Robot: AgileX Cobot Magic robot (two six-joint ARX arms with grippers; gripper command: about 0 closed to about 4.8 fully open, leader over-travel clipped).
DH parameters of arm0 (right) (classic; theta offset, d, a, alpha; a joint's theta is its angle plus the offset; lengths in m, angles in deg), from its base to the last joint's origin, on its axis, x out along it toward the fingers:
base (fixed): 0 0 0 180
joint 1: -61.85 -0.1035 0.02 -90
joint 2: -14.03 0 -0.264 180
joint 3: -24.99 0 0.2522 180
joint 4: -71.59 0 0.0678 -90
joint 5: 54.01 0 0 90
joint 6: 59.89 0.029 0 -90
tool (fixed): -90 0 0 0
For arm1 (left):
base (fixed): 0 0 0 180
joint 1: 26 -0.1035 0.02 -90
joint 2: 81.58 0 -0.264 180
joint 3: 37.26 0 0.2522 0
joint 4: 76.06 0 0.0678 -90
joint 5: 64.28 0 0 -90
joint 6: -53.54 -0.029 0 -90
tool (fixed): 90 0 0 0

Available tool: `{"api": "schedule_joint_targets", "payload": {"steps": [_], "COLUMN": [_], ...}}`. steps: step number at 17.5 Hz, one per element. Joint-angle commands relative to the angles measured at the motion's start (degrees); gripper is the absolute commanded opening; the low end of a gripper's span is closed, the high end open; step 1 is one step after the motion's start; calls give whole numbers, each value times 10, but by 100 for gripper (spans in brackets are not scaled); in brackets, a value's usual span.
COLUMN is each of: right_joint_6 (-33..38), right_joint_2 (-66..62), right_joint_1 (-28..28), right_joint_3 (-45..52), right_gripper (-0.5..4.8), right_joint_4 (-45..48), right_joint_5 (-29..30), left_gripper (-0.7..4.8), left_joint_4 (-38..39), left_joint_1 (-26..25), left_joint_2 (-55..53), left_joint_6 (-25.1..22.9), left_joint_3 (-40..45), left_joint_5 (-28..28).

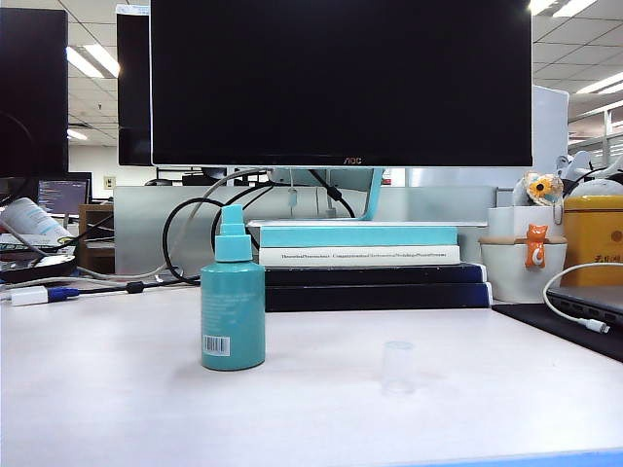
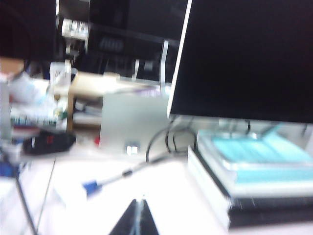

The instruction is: Pick up the sprayer with the left hand, pick up its lid with the right hand then put the lid on the sprayer.

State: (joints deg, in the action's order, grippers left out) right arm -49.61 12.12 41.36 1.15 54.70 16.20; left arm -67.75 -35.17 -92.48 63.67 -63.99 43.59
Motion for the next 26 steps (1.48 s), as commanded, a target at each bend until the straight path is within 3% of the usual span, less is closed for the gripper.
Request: {"api": "schedule_joint_targets", "payload": {"steps": [1, 4, 5, 7, 9, 11, 14, 16, 17, 18, 19, 21, 23, 24, 26], "right_joint_6": [2, -19, -46, -91, -92, -93, -93, -93, -93, -93, -93, -94, -106, -106, -106], "right_joint_2": [-74, -179, -220, -302, -363, -404, -454, -480, -496, -506, -510, -516, -530, -543, -571], "right_joint_1": [-1, -1, -1, -1, 0, 0, 0, 1, 1, 1, 1, 1, 1, 1, 1], "right_joint_3": [-34, -85, -109, -170, -207, -214, -214, -214, -214, -214, -214, -214, -214, -214, -214], "right_gripper": [-3, -3, -2, -2, -2, -2, -2, -2, -2, -2, -1, 8, 219, 295, 295], "right_joint_4": [44, 91, 115, 127, 120, 118, 78, 55, 46, 45, 44, 42, 45, 45, 45], "right_joint_5": [4, 10, 37, 115, 189, 269, 355, 367, 367, 369, 369, 386, 437, 445, 464], "left_gripper": [-6, -6, -6, -6, -6, -6, -2, 87, 247, 353, 409, 440, 440, 440, 440], "left_joint_4": [-88, -92, -110, -170, -209, -212, -213, -213, -213, -213, -215, -221, -229, -247, -282], "left_joint_1": [1, 6, 12, 17, 17, 27, 65, 106, 140, 160, 177, 202, 217, 223, 224], "left_joint_2": [-88, -178, -218, -288, -347, -400, -467, -513, -551, -574, -592, -628, -662, -685, -723], "left_joint_6": [-8, -32, -46, -74, -85, -145, -215, -275, -309, -314, -314, -329, -353, -356, -356], "left_joint_3": [-29, -77, -97, -118, -120, -120, -119, -119, -119, -119, -119, -119, -119, -119, -119], "left_joint_5": [2, 6, 23, 120, 234, 331, 385, 384, 361, 336, 312, 284, 284, 285, 325]}}
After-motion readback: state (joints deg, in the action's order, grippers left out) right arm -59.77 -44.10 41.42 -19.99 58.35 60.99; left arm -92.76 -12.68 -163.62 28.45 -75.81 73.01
